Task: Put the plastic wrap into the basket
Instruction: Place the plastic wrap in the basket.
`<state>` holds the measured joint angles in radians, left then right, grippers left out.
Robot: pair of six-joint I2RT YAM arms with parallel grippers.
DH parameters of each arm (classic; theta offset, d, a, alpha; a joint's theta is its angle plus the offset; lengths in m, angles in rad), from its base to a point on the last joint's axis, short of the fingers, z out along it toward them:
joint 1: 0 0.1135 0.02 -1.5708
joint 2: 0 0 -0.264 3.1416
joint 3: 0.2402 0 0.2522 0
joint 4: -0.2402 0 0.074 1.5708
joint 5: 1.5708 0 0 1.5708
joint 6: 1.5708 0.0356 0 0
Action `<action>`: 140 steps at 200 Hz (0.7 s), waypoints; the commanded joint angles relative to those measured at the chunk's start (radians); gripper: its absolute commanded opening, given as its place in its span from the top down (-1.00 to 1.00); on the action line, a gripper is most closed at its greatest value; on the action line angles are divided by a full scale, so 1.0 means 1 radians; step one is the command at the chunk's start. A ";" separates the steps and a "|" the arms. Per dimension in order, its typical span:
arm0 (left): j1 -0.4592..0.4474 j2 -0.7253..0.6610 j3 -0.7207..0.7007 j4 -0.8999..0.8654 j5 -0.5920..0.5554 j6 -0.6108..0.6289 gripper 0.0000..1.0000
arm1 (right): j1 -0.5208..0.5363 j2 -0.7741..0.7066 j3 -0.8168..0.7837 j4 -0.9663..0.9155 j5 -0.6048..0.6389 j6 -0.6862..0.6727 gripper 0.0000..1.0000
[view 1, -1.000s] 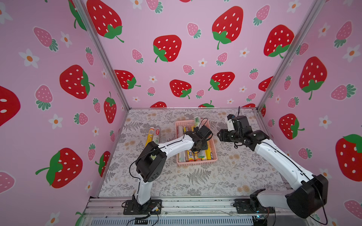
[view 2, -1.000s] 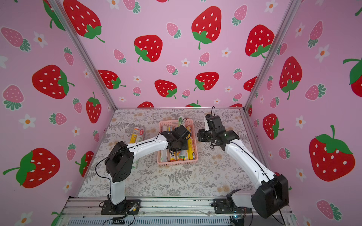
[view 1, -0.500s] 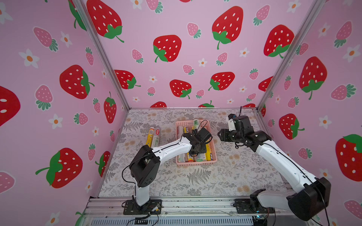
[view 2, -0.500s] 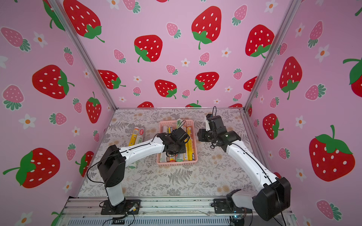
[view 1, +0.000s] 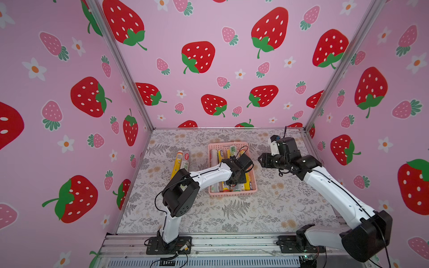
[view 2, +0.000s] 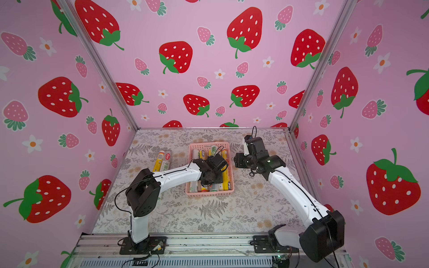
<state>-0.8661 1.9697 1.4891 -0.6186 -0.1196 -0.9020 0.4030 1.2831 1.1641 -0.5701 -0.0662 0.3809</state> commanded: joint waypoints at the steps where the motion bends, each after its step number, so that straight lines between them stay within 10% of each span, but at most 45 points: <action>1: -0.011 -0.031 0.045 -0.007 0.000 0.022 -0.44 | -0.004 0.003 0.006 -0.003 -0.002 -0.007 -0.13; 69: 0.006 -0.114 0.033 0.026 0.014 0.138 -0.57 | -0.004 0.002 0.014 0.000 0.006 -0.017 -0.14; 140: 0.108 -0.376 -0.126 -0.161 -0.222 0.119 -0.58 | -0.003 -0.015 0.006 0.008 -0.095 -0.003 -0.15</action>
<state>-0.8127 1.7027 1.4139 -0.6571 -0.2123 -0.7891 0.4030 1.2861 1.1641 -0.5701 -0.0879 0.3698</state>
